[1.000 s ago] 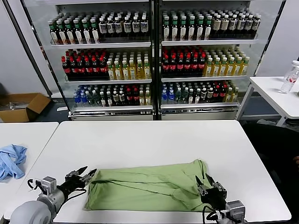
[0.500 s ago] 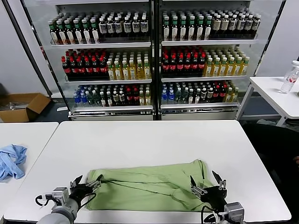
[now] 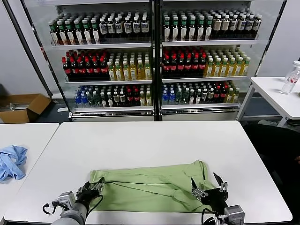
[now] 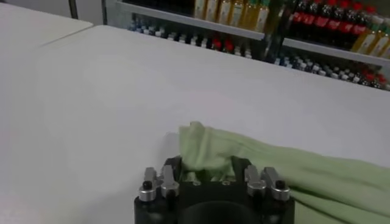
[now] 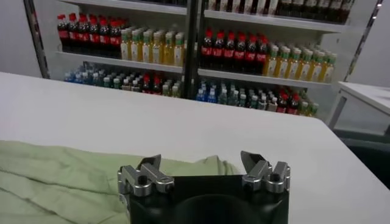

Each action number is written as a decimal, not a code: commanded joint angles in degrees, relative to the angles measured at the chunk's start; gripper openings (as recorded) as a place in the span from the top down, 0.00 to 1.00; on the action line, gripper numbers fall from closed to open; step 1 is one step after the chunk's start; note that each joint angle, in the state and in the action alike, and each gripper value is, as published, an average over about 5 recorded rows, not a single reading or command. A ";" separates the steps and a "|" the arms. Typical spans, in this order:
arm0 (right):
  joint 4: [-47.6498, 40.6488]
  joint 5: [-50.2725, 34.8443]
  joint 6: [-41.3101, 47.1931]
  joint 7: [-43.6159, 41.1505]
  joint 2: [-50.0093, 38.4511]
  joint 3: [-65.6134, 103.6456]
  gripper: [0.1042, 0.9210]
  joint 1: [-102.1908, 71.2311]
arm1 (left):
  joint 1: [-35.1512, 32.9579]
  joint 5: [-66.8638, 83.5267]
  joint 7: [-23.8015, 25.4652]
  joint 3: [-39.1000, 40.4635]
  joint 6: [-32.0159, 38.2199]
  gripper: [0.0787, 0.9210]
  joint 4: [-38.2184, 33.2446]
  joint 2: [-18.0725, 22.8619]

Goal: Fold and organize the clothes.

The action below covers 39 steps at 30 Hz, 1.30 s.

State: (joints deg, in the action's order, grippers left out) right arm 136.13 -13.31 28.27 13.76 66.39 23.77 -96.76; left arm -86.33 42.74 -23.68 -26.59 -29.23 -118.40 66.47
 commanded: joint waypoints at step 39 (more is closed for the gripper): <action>-0.82 1.59 -0.74 0.29 -0.04 -0.09 0.12 0.87 | 0.88 2.40 2.24 6.45 -3.94 0.99 -17.61 -0.43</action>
State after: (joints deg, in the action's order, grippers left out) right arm 135.08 -11.78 27.50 14.02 66.31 23.54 -95.87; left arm -85.86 30.75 -23.55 -36.79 -32.75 -125.30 61.89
